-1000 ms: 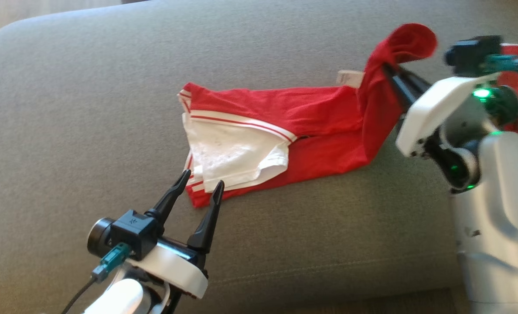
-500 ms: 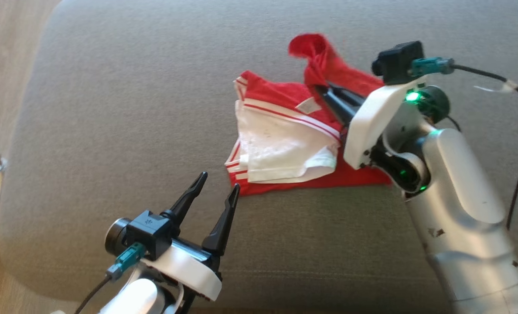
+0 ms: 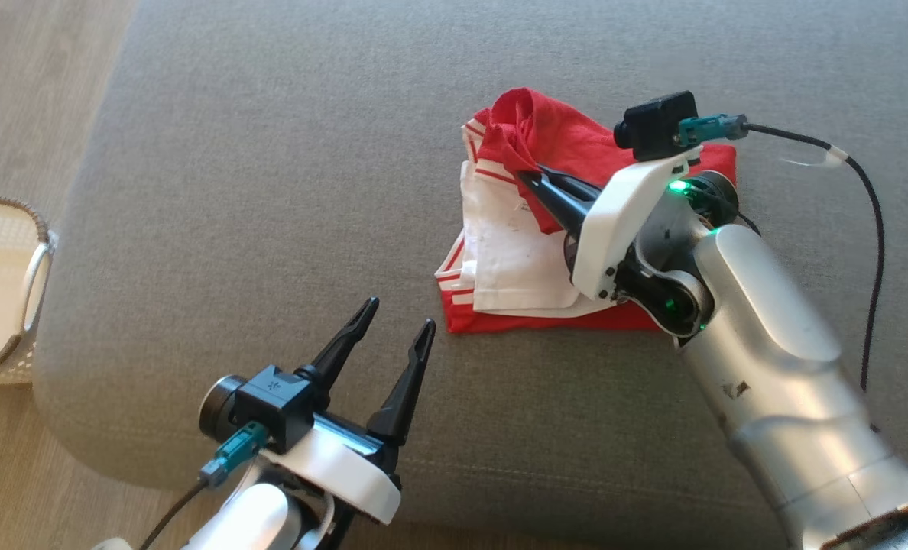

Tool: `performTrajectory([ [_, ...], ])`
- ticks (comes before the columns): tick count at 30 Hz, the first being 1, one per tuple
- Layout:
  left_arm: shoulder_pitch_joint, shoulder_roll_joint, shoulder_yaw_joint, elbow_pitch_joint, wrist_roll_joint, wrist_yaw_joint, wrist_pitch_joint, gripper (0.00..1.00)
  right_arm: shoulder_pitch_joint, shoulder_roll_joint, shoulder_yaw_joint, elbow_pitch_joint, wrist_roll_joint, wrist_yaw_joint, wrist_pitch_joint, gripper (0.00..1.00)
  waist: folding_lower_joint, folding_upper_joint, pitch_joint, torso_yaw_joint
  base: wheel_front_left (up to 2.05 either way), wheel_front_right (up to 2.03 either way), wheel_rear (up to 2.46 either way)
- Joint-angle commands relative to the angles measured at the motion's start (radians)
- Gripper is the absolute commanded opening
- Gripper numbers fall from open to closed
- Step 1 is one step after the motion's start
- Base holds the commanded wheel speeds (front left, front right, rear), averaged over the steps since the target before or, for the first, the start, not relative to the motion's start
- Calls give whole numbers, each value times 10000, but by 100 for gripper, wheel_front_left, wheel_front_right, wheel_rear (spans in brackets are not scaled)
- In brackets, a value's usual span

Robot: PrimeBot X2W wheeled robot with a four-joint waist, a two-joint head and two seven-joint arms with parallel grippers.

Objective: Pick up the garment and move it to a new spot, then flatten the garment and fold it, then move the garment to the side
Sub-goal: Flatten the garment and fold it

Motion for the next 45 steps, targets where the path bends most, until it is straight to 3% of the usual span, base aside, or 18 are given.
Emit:
performTrajectory([
  [1,-284,28,378,-223,106,-69,-122,100,-499,200,287,-89,222,-4,-256,0,0,0,84,118,0,0,0],
  [7,-292,-140,468,-92,115,-163,-122,100,-888,200,1003,678,815,-4,-548,0,0,0,181,231,0,0,0],
  [8,-282,-170,491,-66,119,-186,-122,100,-944,200,1135,818,920,-4,-596,18,0,0,186,235,0,0,0],
  [9,-269,-196,515,-40,129,-209,-122,100,-993,200,1251,947,1017,-4,-666,71,0,0,182,230,0,0,0],
  [10,-254,-221,540,-16,138,-231,-122,100,-1040,200,1354,1060,1103,-4,-751,100,0,0,165,216,0,0,0],
  [14,-140,-260,697,39,178,-273,-122,100,-1207,200,1579,1105,1669,-4,-1202,100,0,0,17,27,0,0,0],
  [18,40,-201,921,-15,246,-251,-122,100,-1493,200,1080,939,1710,-4,-1994,100,0,0,-162,-321,0,0,0],
  [23,269,-97,1120,-148,325,-217,-122,100,-1608,200,77,1035,80,-4,-2716,100,0,0,-362,-759,0,0,0],
  [30,294,-131,1151,-286,400,-215,-122,100,-378,139,-153,604,-1389,-4,-2948,100,0,0,-462,-917,0,0,0],
  [37,478,-245,1121,-424,468,-178,-122,100,954,64,-2243,1105,-2041,-4,-3018,100,0,0,-636,-746,0,0,0],
  [45,687,-307,1034,-477,547,-174,-122,100,1558,115,-3998,1803,-1785,-4,-2463,100,0,0,-865,-521,0,0,0],
])
